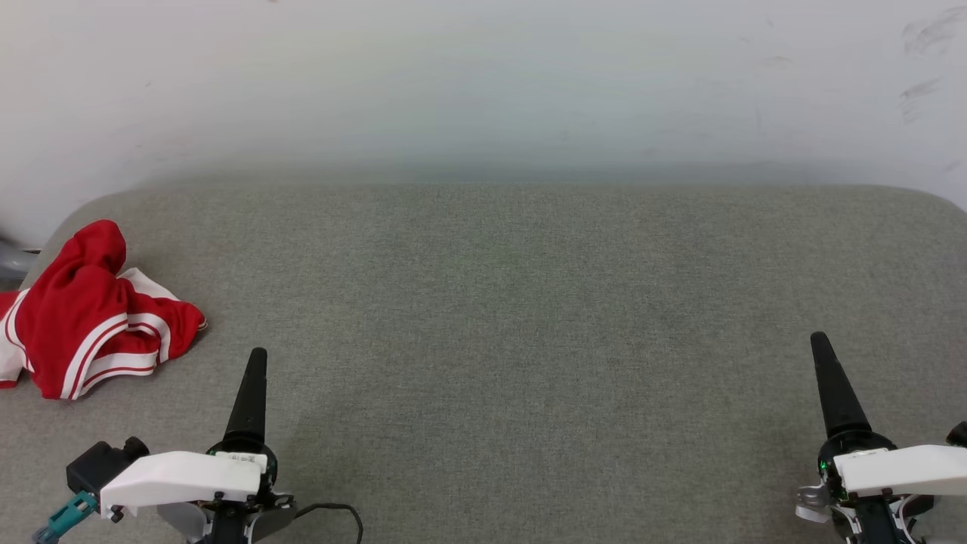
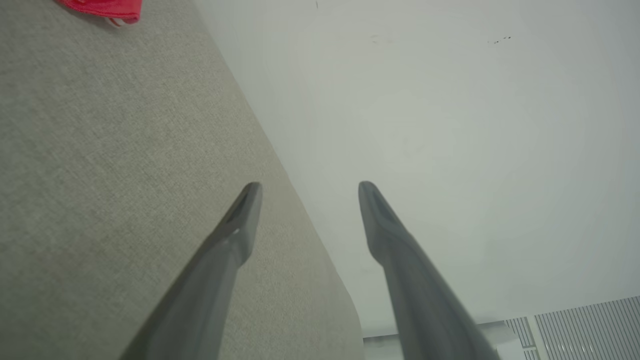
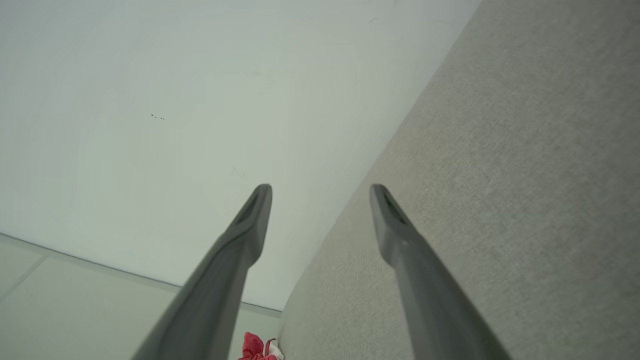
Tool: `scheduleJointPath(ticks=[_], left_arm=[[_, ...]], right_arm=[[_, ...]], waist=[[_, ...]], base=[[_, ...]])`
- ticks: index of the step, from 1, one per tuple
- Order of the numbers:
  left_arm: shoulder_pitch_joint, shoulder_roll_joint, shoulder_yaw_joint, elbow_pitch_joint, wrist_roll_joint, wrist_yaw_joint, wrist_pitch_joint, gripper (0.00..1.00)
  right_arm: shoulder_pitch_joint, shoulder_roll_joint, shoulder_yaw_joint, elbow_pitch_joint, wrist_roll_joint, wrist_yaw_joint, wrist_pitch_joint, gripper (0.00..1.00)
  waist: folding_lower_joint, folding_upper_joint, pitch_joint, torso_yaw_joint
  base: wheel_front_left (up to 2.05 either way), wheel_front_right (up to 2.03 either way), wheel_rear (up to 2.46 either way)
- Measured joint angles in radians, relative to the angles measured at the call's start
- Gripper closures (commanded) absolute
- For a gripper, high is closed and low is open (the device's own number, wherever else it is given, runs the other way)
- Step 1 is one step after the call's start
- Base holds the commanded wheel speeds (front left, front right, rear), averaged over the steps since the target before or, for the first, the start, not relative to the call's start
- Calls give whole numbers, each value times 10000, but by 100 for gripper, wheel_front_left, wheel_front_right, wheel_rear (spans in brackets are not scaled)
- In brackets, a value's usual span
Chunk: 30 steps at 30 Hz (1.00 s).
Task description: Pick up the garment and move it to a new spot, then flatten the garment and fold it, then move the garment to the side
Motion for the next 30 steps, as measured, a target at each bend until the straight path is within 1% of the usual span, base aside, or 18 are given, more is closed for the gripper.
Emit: scheduleJointPath(ticks=[8,12,13,20,30], left_arm=[[0,2,-314,-384,1881,579,-295,0],[3,2,-466,-451,2782,779,-454,0],[20,4,-604,-466,3453,926,-550,0],[129,90,-932,-476,4750,1304,-792,0],[130,384,-1434,-606,6071,1827,-1099,0]], right_arm=[[104,0,130,-508,-1893,0,-303,0],[153,0,240,-696,-2874,0,-441,0],[179,0,322,-807,-3590,0,-571,0],[337,0,435,-863,-4936,0,-784,0],[396,0,493,-982,-6462,0,-1112,0]], waist=[[0,0,9,4],[0,0,14,6],[0,0,13,7],[0,0,6,4],[0,0,30,14]], base=[[0,0,0],[0,0,0],[0,0,0],[0,0,0],[0,0,0]])
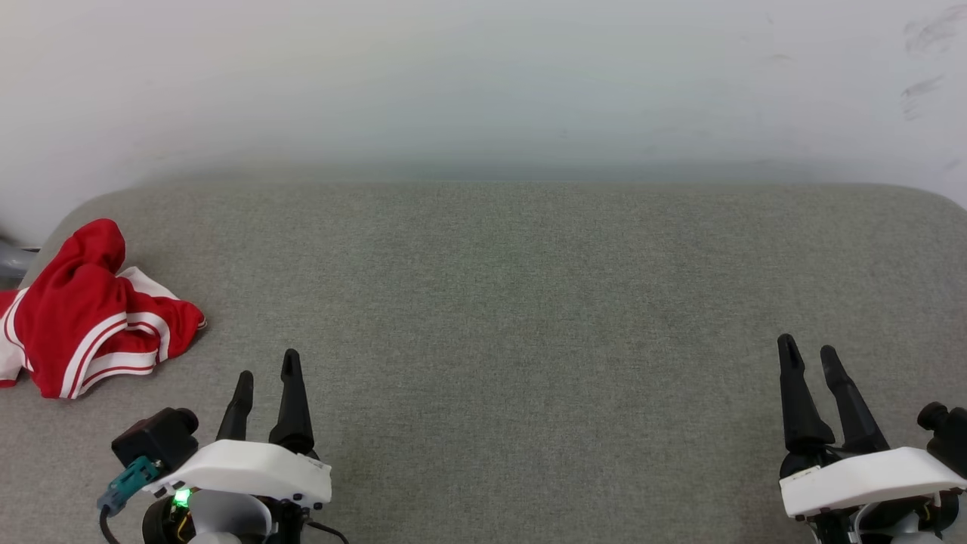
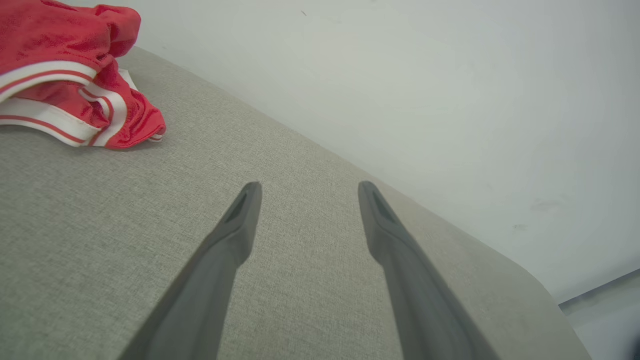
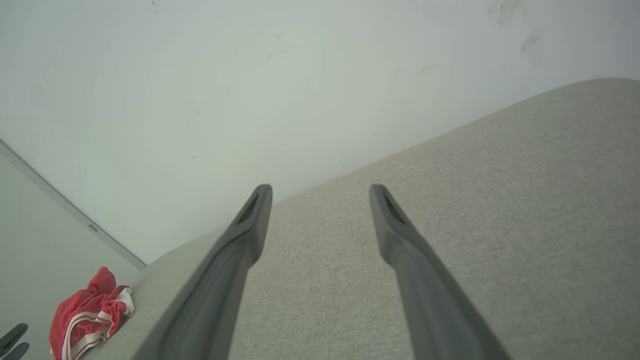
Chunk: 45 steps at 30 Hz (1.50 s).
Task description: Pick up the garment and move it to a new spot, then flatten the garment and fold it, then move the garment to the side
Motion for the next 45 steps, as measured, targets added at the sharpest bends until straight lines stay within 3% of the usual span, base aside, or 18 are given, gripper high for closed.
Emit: scheduleJointPath(ticks=[12,24,45], left_arm=[[4,276,-558,-230,1285,414,-324,0],[72,355,-911,-341,2405,545,-640,0],[269,249,-941,-385,4092,318,-1108,0]], right_arm=[[75,0,44,-182,-1584,0,-328,0],[180,0,58,-322,-2894,2,-629,0],[357,0,174,-493,-4449,2,-1076,0]], waist=[[0,0,-2,27],[0,0,-38,26],[0,0,-79,34]], base=[[0,0,0],[0,0,0],[0,0,0]])
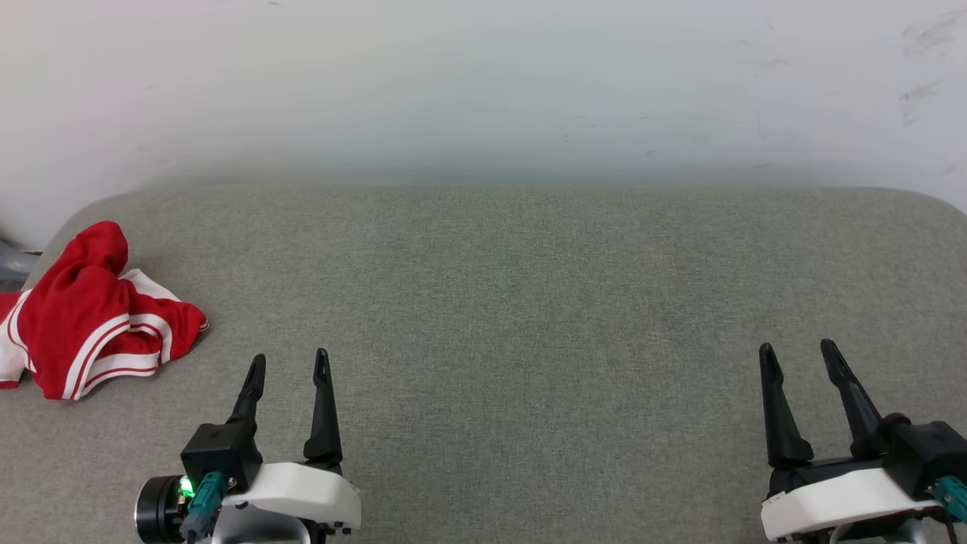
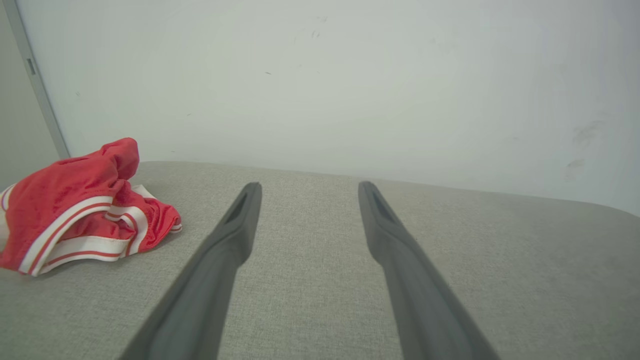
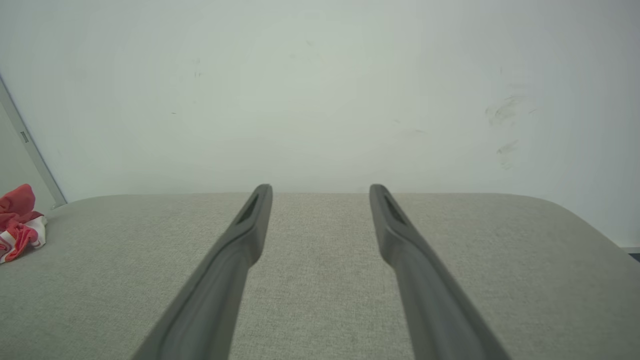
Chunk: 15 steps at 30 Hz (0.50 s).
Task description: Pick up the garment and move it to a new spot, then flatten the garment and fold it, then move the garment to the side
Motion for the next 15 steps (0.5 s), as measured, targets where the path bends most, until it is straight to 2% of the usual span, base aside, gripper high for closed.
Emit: scheduleJointPath(ticks=[15], left_arm=[[130,-343,408,144,1154,-433,-318,0]], right_arm=[[31,-2,-15,35,-441,2,-341,0]], waist=[[0,0,14,61]], base=[[0,0,0]])
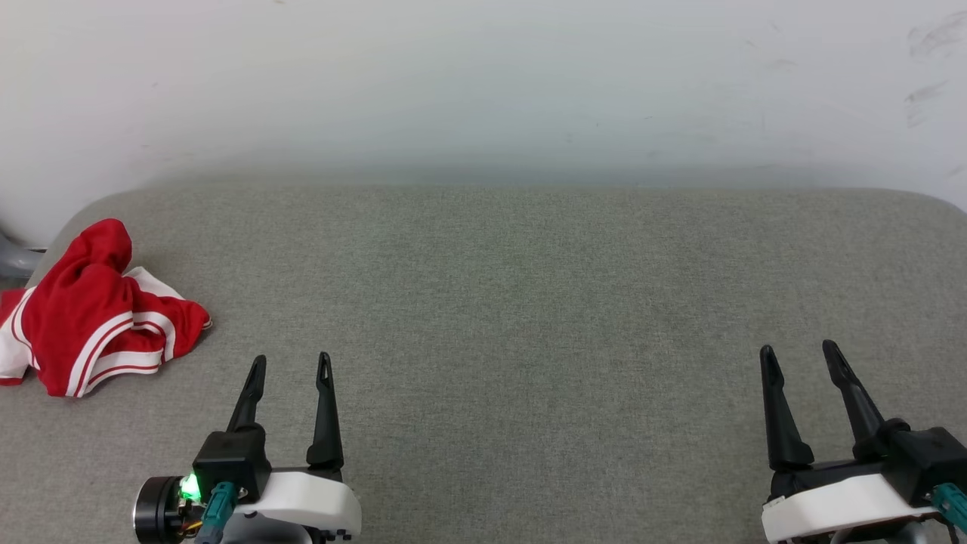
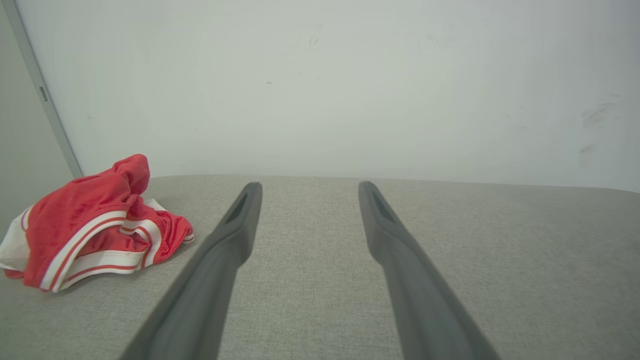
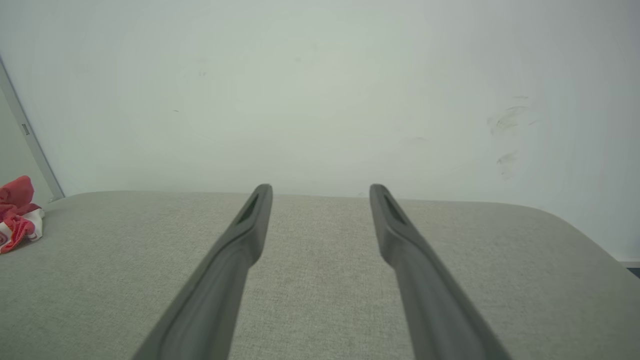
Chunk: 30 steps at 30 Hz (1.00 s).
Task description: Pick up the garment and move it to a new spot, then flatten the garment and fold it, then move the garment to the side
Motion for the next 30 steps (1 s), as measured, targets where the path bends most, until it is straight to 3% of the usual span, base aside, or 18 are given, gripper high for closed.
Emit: scheduleJointPath(ticks=[9,30], left_arm=[[55,-155,192,-48,596,-107,-136,0],[128,-240,426,94,550,-357,-155,0]], right_arm=[[17,0,-42,119,-8,0,-159,0],[116,0,-71,261,249,0,-159,0]], waist=[[0,0,-40,22],[0,0,-68,181]], base=[[0,0,0],[0,0,0]])
